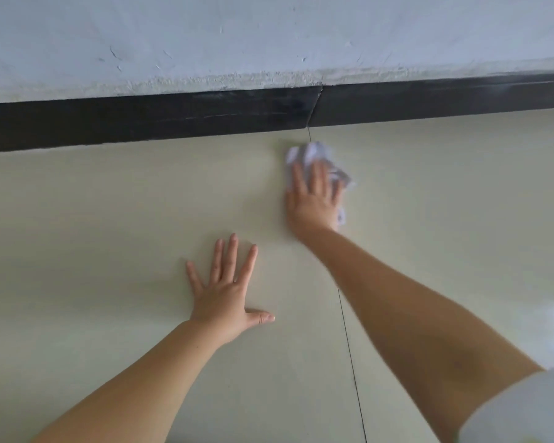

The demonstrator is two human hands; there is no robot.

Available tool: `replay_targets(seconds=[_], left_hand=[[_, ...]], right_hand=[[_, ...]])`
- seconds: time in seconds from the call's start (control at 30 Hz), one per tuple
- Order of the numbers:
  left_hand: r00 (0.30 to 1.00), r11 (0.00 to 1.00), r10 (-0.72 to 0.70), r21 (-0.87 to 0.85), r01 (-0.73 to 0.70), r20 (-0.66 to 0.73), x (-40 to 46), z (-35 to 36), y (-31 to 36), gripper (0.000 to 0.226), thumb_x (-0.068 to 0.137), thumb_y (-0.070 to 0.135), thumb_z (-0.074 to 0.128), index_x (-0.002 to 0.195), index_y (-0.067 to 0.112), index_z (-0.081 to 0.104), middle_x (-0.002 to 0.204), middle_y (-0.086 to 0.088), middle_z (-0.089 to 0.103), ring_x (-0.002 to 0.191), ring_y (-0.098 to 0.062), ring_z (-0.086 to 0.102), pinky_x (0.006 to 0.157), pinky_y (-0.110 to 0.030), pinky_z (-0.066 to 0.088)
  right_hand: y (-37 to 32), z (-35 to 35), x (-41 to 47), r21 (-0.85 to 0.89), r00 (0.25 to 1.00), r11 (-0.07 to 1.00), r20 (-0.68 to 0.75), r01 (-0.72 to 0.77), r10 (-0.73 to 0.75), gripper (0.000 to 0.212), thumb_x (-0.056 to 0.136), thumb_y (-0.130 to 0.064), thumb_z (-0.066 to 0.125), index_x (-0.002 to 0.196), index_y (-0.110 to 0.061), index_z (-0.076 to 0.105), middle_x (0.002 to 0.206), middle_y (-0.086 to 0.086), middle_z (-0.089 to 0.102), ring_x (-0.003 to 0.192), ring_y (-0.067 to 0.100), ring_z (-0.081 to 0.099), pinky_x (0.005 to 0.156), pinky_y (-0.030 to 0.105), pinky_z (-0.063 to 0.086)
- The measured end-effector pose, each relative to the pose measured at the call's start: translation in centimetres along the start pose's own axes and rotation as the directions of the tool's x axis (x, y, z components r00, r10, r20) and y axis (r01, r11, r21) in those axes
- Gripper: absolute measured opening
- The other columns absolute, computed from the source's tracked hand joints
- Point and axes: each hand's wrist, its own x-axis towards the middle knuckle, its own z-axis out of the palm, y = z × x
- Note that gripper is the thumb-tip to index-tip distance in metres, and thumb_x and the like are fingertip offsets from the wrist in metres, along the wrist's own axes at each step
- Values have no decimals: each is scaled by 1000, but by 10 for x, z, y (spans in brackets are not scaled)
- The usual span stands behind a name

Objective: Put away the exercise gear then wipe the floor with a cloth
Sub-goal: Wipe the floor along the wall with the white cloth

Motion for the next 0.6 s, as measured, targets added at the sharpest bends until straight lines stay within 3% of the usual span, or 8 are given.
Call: replay_targets(seconds=[0.07,0.1,0.17,0.23,0.33,0.43,0.53,0.6], left_hand=[[1000,1000,-11,11,10,8,0,1,-1,122,68,79,52,142,29,-31,141,2,-49,136,-19,-39,106,-65,-14],[1000,1000,-16,1,16,12,1,1,-2,122,67,80,51,143,29,-29,146,1,-44,136,-19,-38,106,-64,-16],[1000,999,-23,-30,23,15,2,3,-4,123,66,81,52,140,31,-33,145,2,-45,131,-16,-45,105,-62,-19],[1000,998,-22,-52,22,12,2,3,-5,122,64,80,54,129,41,-42,134,6,-56,120,-10,-56,103,-60,-21],[999,1000,-15,-17,16,39,-1,1,-5,123,64,81,54,116,47,-52,129,9,-61,114,-9,-60,102,-60,-20],[998,999,-17,-35,19,55,-1,0,-5,121,66,78,55,120,46,-48,128,10,-62,114,-9,-60,104,-61,-19],[998,998,-12,-53,15,64,-2,-1,-5,120,67,76,57,123,45,-44,129,11,-61,116,-9,-59,104,-61,-20],[999,998,-7,-67,10,44,-2,-1,-5,120,67,76,58,125,45,-43,130,11,-60,118,-9,-57,104,-60,-22]], right_hand=[[-55,20,-23,-39,914,915,79,401,-398,52,102,-35,22,151,-35,5,161,0,1,148,18,-6,116,48,-7],[-70,24,-29,-45,850,853,126,520,-512,50,103,-37,21,151,-37,7,161,-3,1,148,17,-5,116,47,-9],[-72,21,-23,-51,767,775,200,630,-610,49,103,-38,18,150,-38,8,161,-5,1,148,16,-3,116,45,-11],[-45,14,-6,-121,729,723,210,681,-651,51,101,-35,13,151,-31,10,161,1,7,148,21,4,115,48,-5],[25,-4,24,-170,888,873,31,457,-459,54,97,-25,18,151,-21,20,158,10,17,144,30,19,112,57,15],[107,-33,46,-107,996,991,-5,84,-85,55,97,-31,13,151,-34,0,161,0,-5,147,20,-3,115,48,2],[144,-53,52,50,961,960,8,-276,276,52,100,-40,11,150,-37,-1,161,1,-9,147,16,-9,118,46,-5],[131,-50,53,93,920,916,-21,-389,392,52,101,-39,13,151,-35,0,160,3,-9,147,17,-10,118,49,-6]])
